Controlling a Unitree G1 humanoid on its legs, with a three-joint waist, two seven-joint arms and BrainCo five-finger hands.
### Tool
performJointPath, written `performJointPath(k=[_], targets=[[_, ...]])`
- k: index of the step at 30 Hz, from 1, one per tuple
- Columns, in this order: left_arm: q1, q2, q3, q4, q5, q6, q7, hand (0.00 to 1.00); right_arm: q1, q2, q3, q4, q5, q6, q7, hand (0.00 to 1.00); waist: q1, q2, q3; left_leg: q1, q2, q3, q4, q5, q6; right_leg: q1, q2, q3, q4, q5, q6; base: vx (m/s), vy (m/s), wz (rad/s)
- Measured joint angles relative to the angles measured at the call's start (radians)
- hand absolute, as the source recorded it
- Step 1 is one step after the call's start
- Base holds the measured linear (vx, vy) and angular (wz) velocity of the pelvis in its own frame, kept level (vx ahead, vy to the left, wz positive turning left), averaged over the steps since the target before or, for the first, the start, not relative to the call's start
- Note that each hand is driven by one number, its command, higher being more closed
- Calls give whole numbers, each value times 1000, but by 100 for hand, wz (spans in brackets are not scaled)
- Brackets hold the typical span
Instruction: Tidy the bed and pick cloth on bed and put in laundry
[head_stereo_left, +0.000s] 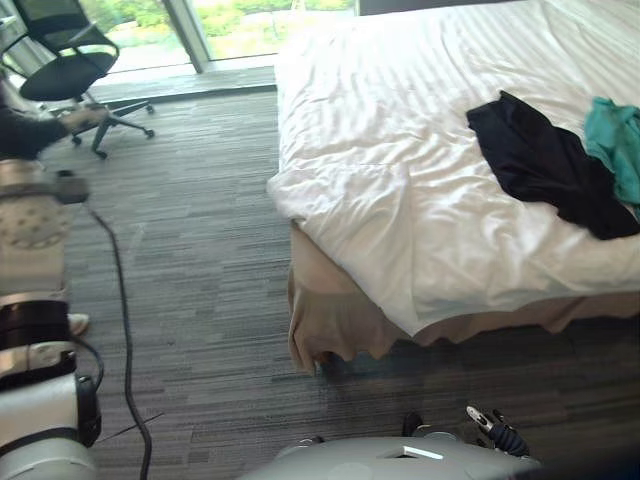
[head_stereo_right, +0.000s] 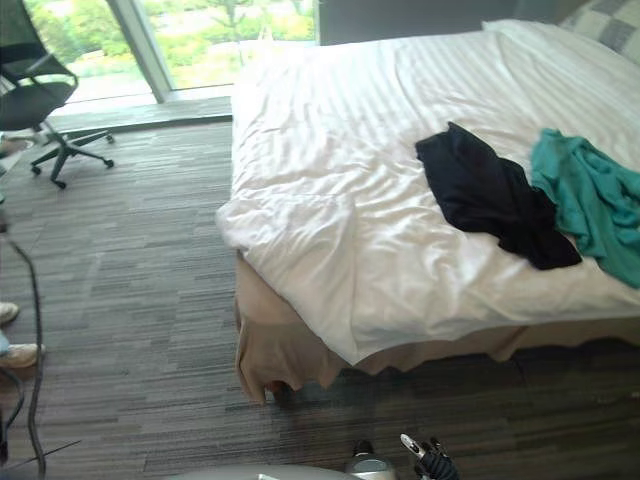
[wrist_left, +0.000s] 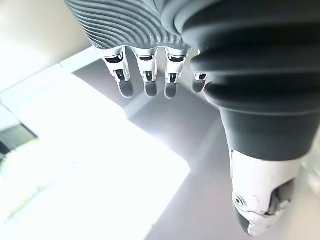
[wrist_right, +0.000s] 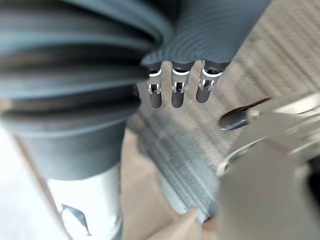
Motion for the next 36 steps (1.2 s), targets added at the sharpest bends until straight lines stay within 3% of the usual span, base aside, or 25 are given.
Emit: performJointPath(k=[2,3,4,6,7,9,10,12,13,15,18,19,20,22,25,28,31,36], targets=[[-105,-26,-137,0,42,72,-26,0,-2,-28,-9,-8,-1,2,11,0,-34,25,53,-33,-5,18,48,-3,8,-84,-22,32,112,-40,1,-124,12,-50],[-169,-35,-215,2,61,121,-39,0,-2,-48,-34,-11,-2,1,18,0,-67,43,86,-43,-14,22,50,-2,10,-133,-34,56,175,-68,2,-99,6,-37],[-182,-40,-228,4,69,130,-42,0,-2,-53,-40,-11,-2,1,18,0,-72,46,89,-47,-15,24,50,-2,10,-145,-37,58,187,-73,2,-87,9,-37],[-284,-63,-341,31,129,220,-76,0,-7,-90,-76,-18,-13,-1,34,0,-114,67,128,-62,-36,62,26,9,25,-228,-49,94,267,-106,1,-77,10,-33],[-305,-65,-364,48,135,236,-82,0,-9,-99,-80,-24,-13,-2,40,0,-122,71,139,-62,-41,73,16,14,30,-244,-51,105,280,-111,-1,-69,9,-36],[-386,-95,-405,127,195,335,-119,0,-14,-113,-91,-64,-13,-13,67,0,-160,70,182,-63,-59,108,-13,37,33,-296,-57,134,327,-117,2,-44,3,-32],[-401,-103,-407,147,207,361,-124,0,-16,-114,-90,-79,-13,-15,74,0,-167,67,193,-65,-62,120,-19,41,31,-311,-57,142,339,-119,2,-57,-13,-29],[-467,-118,-408,215,254,466,-158,0,-25,-113,-64,-145,-9,-25,99,0,-186,54,221,-118,-70,166,-26,43,32,-405,-56,170,387,-122,0,-64,-17,-25],[-486,-122,-407,228,261,492,-161,0,-28,-113,-50,-164,-8,-26,103,0,-193,42,237,-133,-70,181,-25,43,32,-428,-57,175,396,-122,0,-71,-31,-13],[-551,-138,-407,269,300,593,-200,0,-60,-104,9,-230,36,-34,123,0,-201,1,305,-195,-47,239,5,23,34,-496,-49,186,411,-110,1,-96,-41,-11],[-580,-144,-396,289,314,666,-240,0,-78,-92,73,-332,85,-59,142,0,-199,-65,372,-282,7,264,119,-21,34,-548,-31,194,402,-81,-5,-57,-74,-16],[-596,-156,-378,283,336,691,-245,100,-81,-94,90,-371,108,-68,147,0,-193,-78,381,-346,50,264,206,-58,33,-579,-15,193,398,-66,-12,-24,-59,-11],[-629,-158,-373,277,365,705,-251,100,-82,-93,97,-396,118,-72,148,0,-182,-81,383,-387,81,265,264,-84,34,-600,-4,192,397,-60,-14,8,-23,-8],[-691,-175,-375,282,420,742,-381,100,-108,-93,125,-455,131,-74,149,0,-169,-83,384,-444,142,265,383,-130,38,-623,13,185,419,-54,-21,24,16,-4],[-699,-175,-377,281,445,753,-453,100,-140,-90,153,-514,147,-70,154,0,-157,-84,384,-451,183,270,458,-178,40,-625,29,187,447,-55,-22,-1,45,-20],[-702,-172,-384,280,439,727,-478,100,-144,-90,150,-559,146,-61,154,0,-152,-83,384,-460,193,261,505,-220,46,-629,27,189,470,-66,-22,-51,65,-5],[-696,-151,-399,280,389,660,-478,100,-136,-92,141,-554,143,-31,155,0,-144,-82,383,-460,185,259,523,-237,56,-626,10,190,484,-74,-12,-53,51,7],[-552,-130,-428,210,121,456,-471,100,-100,-92,138,-545,95,-12,153,0,-122,-70,377,-355,122,235,457,-216,61,-519,-45,164,495,-100,-2,5,31,23]])
